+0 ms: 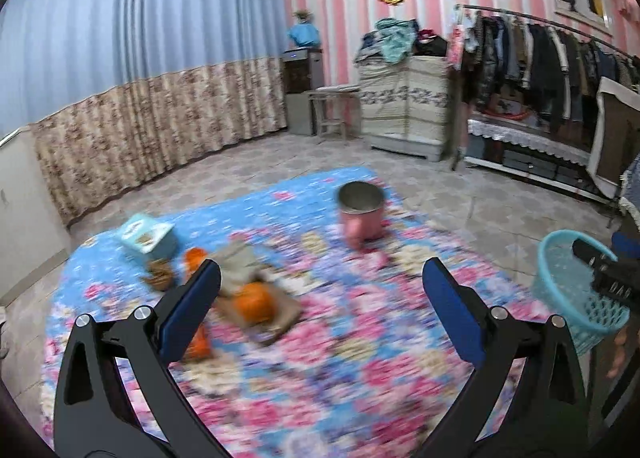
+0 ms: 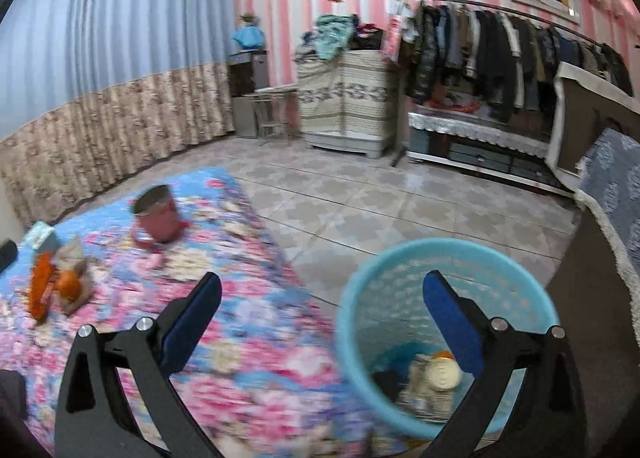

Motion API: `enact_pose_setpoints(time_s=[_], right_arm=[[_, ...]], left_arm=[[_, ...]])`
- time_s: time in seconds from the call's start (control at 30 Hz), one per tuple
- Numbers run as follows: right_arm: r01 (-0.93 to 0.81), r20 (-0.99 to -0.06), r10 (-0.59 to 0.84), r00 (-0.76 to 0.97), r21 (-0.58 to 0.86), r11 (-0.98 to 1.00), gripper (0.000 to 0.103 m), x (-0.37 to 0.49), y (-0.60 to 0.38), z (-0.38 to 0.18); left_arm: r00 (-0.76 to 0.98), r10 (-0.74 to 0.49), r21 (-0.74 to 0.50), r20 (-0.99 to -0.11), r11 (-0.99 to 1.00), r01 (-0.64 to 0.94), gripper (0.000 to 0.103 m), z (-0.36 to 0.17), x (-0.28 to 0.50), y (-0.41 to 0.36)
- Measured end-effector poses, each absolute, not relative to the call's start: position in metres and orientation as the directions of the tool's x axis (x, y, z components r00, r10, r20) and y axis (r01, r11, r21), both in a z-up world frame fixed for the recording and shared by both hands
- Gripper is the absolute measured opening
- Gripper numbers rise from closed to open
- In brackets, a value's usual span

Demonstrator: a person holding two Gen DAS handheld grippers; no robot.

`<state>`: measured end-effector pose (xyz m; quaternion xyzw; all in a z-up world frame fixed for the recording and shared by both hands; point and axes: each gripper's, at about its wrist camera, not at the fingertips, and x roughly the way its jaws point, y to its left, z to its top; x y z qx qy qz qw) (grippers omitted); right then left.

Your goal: Collect trash

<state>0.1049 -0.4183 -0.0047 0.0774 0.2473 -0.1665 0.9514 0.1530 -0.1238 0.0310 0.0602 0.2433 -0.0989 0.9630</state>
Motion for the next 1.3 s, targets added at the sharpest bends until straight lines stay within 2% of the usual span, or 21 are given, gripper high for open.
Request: enact_pose_setpoints(time_s=[0.37, 0.6, 0.73, 1.0, 1.23, 1.3], right_arm=[[0.143, -0.483, -0.092, 0.871, 0.069, 0.987, 0.098, 0.144, -0.306, 0.003], [0.049, -0.55, -0.045, 0.834, -0.008, 0.999, 0.098, 0.17, -0.257, -0.026], [0.009, -0.56, 0.004, 0.828, 0.02, 1.0, 0.098, 0.182, -0.247, -0.026], [-0.009, -0.568, 0.062, 0.821, 0.096, 0.995, 0.098, 0.219, -0.235, -0.035], [-0.004, -0.551, 0.035, 0.834, 0.057, 0.998, 0.099, 0.219, -0.241, -0.054], [0.015, -0.52, 0.002, 0.854, 0.029, 0.999, 0.099, 0.217, -0.245, -0.051]], left_arm=[[0.855, 0.018, 0.063, -0.518, 0.998, 0.017, 0.098, 0.007, 0.167, 0.008], [0.806, 0.024, 0.027, -0.592, 1.0, -0.01, 0.098, -0.014, 0.19, 0.059], [0.786, 0.01, -0.037, -0.618, 0.998, -0.042, 0.098, -0.023, 0.2, 0.084], [0.739, 0.012, -0.04, -0.674, 0.998, -0.052, 0.097, -0.046, 0.217, 0.091], [0.721, -0.043, -0.048, -0.692, 0.999, 0.013, 0.097, -0.059, 0.229, 0.067], [0.713, -0.052, -0.035, -0.699, 0.999, 0.039, 0.097, -0.062, 0.233, 0.055]])
